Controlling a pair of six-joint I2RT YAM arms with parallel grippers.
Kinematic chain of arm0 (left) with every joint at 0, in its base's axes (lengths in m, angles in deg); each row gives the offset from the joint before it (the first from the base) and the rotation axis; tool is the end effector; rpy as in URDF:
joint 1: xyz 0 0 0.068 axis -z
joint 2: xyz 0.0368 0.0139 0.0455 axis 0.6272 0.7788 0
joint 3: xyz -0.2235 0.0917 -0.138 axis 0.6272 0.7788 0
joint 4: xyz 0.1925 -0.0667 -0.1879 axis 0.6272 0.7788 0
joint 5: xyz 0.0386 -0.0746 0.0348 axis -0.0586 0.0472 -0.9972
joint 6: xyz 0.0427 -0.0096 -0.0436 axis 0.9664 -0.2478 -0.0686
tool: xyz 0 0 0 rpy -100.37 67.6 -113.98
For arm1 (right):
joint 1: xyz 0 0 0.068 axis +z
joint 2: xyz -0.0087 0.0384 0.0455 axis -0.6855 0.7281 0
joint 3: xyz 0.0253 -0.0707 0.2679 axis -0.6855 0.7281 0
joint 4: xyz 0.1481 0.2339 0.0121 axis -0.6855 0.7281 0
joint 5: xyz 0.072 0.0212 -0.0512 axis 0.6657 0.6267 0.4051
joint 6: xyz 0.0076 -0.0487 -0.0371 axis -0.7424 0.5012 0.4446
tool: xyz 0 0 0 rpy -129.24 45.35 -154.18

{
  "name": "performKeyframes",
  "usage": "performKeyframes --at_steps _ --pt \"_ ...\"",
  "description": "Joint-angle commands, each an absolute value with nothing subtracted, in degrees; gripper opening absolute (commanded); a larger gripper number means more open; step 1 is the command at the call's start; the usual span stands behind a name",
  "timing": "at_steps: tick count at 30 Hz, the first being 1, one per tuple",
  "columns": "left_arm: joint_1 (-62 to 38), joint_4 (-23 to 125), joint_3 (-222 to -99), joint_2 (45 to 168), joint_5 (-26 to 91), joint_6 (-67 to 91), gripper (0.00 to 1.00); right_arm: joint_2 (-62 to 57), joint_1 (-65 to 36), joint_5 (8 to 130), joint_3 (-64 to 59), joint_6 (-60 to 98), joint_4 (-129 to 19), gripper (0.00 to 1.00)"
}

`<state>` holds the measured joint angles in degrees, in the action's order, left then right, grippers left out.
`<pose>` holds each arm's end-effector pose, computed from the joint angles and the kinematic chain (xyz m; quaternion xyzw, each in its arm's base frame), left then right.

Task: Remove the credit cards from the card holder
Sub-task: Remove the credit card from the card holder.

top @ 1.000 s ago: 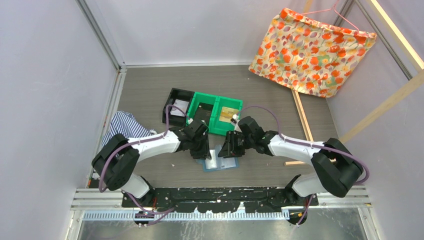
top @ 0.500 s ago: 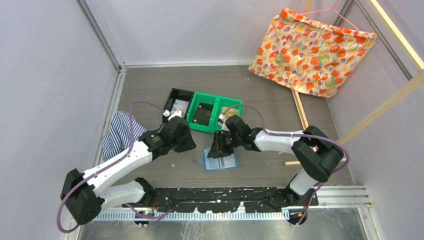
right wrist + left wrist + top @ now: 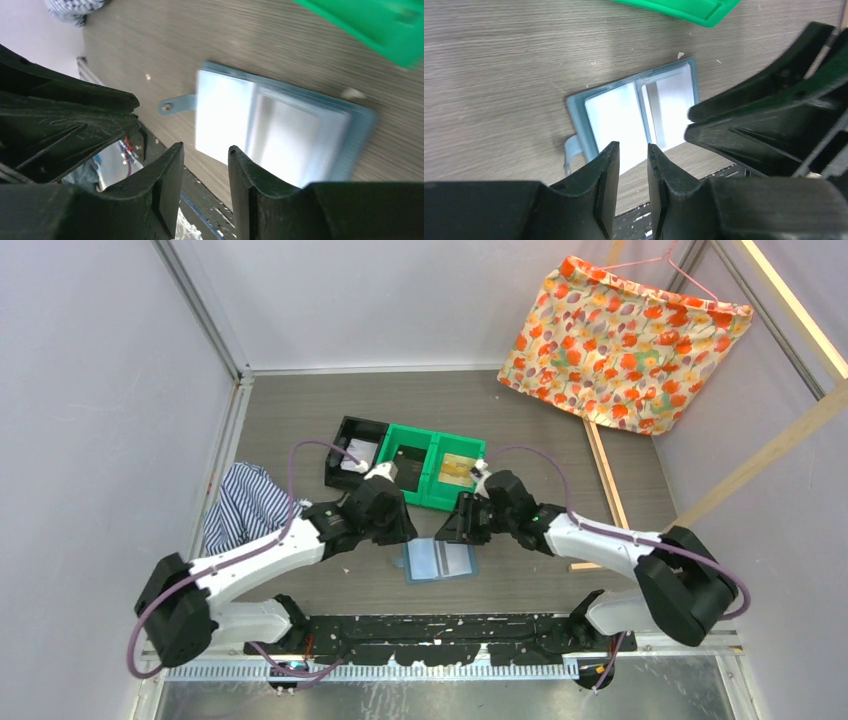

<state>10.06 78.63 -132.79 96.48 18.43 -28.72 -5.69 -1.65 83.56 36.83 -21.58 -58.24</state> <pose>0.1729 -0.1907 0.2338 -0.0490 0.9269 -0.2550 0.2710 0.2050 0.2061 0.1752 -0.0408 0.8881 0.4222 0.1772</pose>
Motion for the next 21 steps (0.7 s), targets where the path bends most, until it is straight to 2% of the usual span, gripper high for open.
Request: performKeyframes --at_steps 1,11,21 --pt "10.2 70.63 -131.87 104.12 22.23 -28.71 0.29 -10.45 -4.63 77.8 43.09 -26.11 -58.67 0.44" --pt "9.76 63.84 -128.46 114.49 26.6 -28.24 0.28 -13.49 -5.94 75.82 45.79 -27.82 -54.24 0.45" --pt "9.59 63.86 -127.07 116.19 26.67 -28.44 0.27 -7.2 -6.09 81.45 46.37 -27.38 -60.63 0.45"
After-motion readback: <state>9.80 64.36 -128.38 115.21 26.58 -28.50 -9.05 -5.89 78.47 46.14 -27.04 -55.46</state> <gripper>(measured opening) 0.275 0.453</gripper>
